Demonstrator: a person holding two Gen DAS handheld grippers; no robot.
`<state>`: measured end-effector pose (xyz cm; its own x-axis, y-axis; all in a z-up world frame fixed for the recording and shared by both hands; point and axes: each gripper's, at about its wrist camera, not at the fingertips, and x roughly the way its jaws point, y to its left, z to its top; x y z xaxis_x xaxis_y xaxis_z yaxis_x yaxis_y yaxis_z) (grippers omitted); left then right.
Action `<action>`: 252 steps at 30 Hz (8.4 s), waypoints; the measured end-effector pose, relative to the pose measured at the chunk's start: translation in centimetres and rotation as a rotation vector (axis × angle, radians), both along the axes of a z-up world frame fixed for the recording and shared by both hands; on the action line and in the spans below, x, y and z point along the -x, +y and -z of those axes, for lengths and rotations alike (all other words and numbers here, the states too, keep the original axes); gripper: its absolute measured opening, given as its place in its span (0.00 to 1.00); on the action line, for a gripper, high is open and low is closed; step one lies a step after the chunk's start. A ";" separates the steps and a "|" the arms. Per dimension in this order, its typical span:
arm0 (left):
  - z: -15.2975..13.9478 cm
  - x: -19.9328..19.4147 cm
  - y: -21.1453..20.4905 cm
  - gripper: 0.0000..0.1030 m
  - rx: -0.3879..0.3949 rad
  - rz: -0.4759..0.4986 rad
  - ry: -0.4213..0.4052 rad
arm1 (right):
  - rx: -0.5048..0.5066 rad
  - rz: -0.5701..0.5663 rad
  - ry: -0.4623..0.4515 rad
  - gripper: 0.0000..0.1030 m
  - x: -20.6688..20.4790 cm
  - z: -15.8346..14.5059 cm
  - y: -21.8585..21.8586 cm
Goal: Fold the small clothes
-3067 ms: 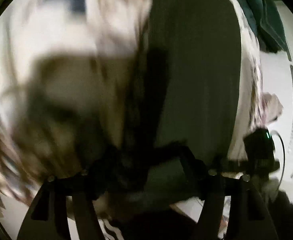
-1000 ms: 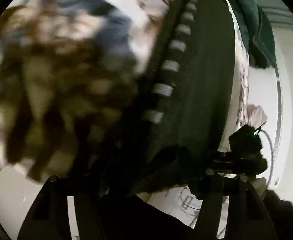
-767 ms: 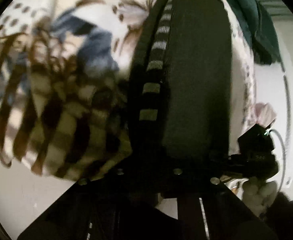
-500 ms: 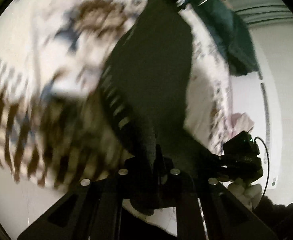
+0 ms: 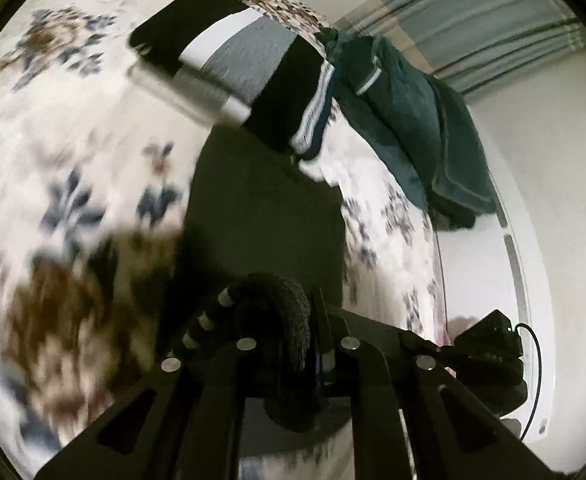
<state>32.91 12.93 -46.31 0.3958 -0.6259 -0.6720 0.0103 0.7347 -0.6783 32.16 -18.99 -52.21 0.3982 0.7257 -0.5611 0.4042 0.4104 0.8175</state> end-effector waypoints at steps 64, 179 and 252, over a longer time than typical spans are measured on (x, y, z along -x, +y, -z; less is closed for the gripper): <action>8.1 4.9 5.2 0.25 0.035 -0.063 0.377 | 0.059 -0.053 0.191 0.28 11.8 6.0 1.0; 10.0 1.0 5.9 0.07 -0.194 -0.238 0.162 | 0.657 -0.270 -0.016 0.03 -8.1 2.9 -0.2; 7.2 15.5 1.2 1.00 -0.595 -0.186 0.400 | 0.278 0.032 0.437 0.04 17.3 6.9 -6.8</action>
<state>17.40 14.15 -53.49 0.1133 -0.0572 -0.9919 -0.3144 0.9450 -0.0904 14.91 -25.81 -59.13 0.1030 0.5167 -0.8500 0.6997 0.5698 0.4311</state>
